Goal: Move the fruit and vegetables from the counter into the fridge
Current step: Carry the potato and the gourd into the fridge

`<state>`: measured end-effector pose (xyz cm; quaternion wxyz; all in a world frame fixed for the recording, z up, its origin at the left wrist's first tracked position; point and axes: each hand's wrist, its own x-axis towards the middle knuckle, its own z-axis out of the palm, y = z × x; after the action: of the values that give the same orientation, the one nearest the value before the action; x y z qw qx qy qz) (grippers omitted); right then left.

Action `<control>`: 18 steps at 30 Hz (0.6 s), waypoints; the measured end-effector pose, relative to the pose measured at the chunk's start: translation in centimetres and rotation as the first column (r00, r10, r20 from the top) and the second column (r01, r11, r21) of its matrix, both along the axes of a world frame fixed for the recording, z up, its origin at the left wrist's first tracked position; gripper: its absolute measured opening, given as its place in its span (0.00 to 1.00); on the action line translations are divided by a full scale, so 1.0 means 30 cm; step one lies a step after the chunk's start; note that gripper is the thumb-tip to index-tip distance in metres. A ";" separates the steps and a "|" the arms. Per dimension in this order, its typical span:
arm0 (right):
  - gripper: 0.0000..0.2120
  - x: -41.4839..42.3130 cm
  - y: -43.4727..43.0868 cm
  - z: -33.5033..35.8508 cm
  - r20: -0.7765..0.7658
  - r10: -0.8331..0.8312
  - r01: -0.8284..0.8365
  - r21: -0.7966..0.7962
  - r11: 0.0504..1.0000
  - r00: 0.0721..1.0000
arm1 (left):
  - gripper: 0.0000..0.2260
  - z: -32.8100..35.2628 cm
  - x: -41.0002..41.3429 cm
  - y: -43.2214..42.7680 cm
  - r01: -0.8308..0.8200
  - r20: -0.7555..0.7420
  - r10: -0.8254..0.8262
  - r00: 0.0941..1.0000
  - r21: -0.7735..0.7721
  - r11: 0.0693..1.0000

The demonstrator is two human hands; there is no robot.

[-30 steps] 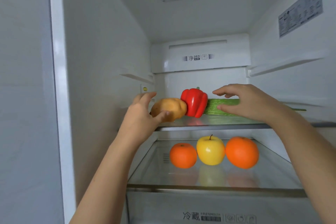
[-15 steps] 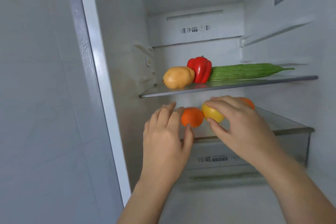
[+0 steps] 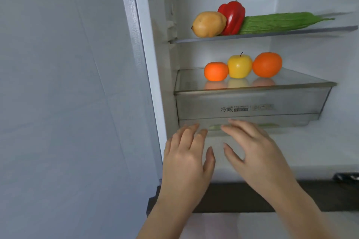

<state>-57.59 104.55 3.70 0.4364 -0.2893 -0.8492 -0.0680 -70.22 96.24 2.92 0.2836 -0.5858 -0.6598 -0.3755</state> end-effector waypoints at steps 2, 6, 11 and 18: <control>0.17 0.002 -0.025 -0.036 0.013 0.023 -0.022 -0.026 0.999 1.000 | 0.16 -0.022 0.017 -0.039 -0.042 -0.006 0.042 0.999 -0.004 0.999; 0.14 0.011 -0.055 -0.072 0.021 0.127 -0.127 0.005 0.992 0.992 | 0.16 -0.060 0.061 -0.110 -0.168 -0.002 0.168 0.986 -0.009 0.986; 0.15 0.032 -0.099 -0.124 0.041 0.331 -0.331 -0.023 0.943 0.943 | 0.16 -0.133 0.137 -0.212 -0.353 0.041 0.356 0.934 -0.069 0.933; 0.15 0.007 -0.235 -0.150 0.042 0.590 -0.586 -0.071 0.807 0.807 | 0.16 -0.181 0.224 -0.429 -0.592 0.064 0.609 0.791 -0.173 0.787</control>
<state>-57.39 97.50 -0.82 0.4016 -0.0218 -0.9116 0.0847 -63.49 83.37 -2.50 0.3063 -0.3412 -0.8526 -0.2505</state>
